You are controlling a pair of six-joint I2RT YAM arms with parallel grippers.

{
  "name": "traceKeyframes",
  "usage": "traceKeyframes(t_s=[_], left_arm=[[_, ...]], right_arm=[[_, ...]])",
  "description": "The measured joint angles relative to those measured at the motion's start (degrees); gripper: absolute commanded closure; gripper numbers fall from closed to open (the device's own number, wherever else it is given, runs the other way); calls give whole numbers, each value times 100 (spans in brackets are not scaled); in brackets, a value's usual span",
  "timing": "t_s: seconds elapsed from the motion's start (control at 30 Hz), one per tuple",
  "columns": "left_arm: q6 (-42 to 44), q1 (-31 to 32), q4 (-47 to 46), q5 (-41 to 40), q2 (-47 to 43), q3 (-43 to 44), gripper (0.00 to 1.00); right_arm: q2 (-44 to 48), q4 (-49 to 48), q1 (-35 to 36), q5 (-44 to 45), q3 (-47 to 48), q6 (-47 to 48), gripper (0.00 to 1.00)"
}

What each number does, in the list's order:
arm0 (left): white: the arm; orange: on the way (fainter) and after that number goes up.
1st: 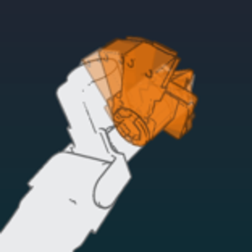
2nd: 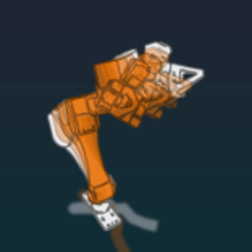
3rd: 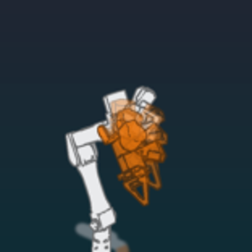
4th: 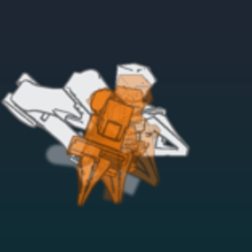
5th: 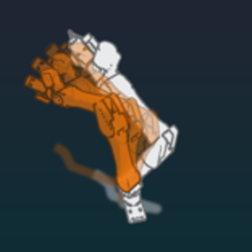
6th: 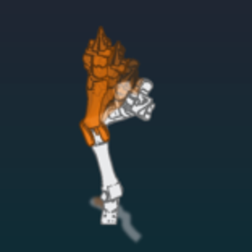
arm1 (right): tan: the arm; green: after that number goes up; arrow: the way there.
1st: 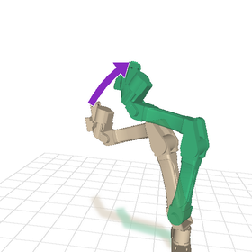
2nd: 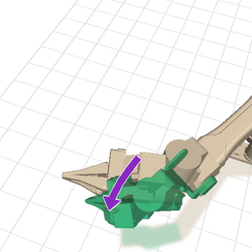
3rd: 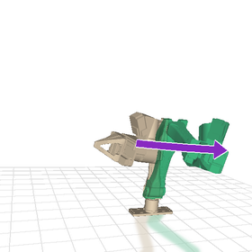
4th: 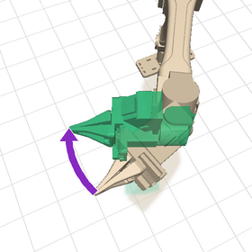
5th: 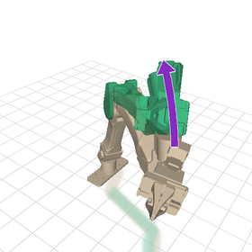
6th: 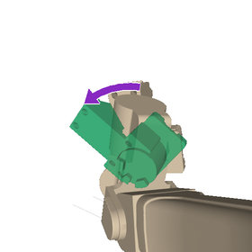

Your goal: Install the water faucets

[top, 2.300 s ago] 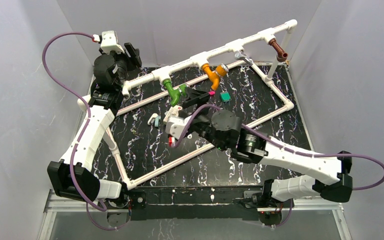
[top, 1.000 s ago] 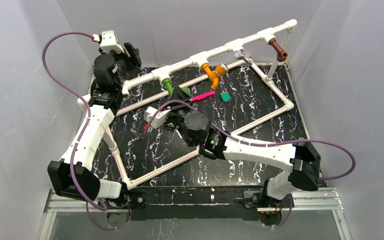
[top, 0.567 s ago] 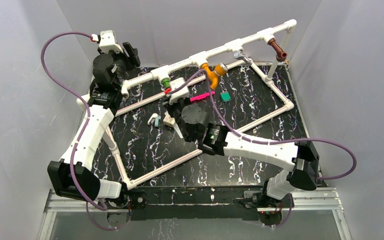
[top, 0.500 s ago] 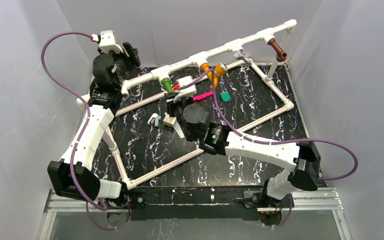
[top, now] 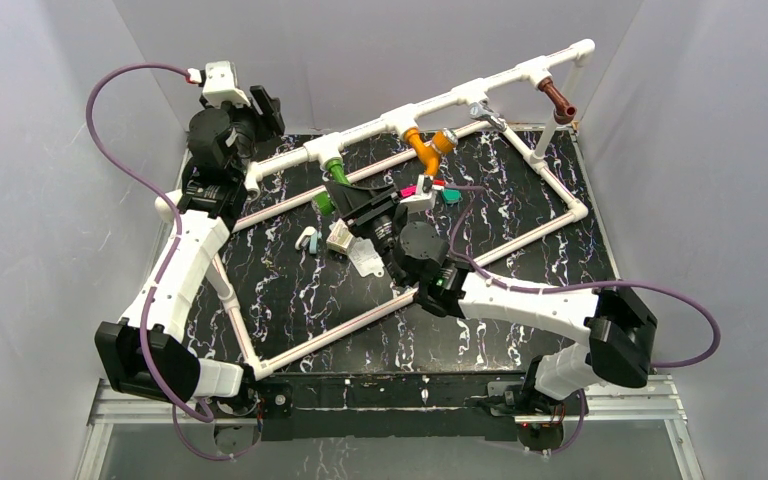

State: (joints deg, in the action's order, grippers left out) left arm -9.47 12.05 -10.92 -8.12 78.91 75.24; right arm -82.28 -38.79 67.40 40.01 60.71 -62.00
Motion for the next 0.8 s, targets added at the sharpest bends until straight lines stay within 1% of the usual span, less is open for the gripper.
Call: traceKeyframes(t_s=[0.13,0.17,0.23,0.3,0.37,0.4,0.53,0.6,0.7,0.8], left_arm=[[0,-11,0,2,0,9,41],[0,-17,0,2,0,11,41],[-2,-22,0,2,0,11,41],[0,-28,2,0,0,13,41],[0,-31,2,2,0,13,41],[0,-26,4,11,0,13,41],[0,-24,2,11,0,13,41],[0,-22,2,9,2,13,41],[2,-22,0,9,2,13,41],[2,-22,0,7,2,13,41]], right_arm=[[-92,-293,-28,-48,-59,-767,99],[-98,-297,-28,-55,-59,-861,94],[-98,-221,-33,-59,-37,-960,70],[-87,-101,-33,-68,11,-1001,50],[-46,7,-42,-136,28,-1058,36],[-13,33,-39,-177,28,-1110,32],[308,398,-20,-372,31,-1163,19],[461,627,-13,-439,26,-1178,14],[737,942,7,-535,-17,-1182,9],[1119,1377,31,-643,-61,-1147,8]])
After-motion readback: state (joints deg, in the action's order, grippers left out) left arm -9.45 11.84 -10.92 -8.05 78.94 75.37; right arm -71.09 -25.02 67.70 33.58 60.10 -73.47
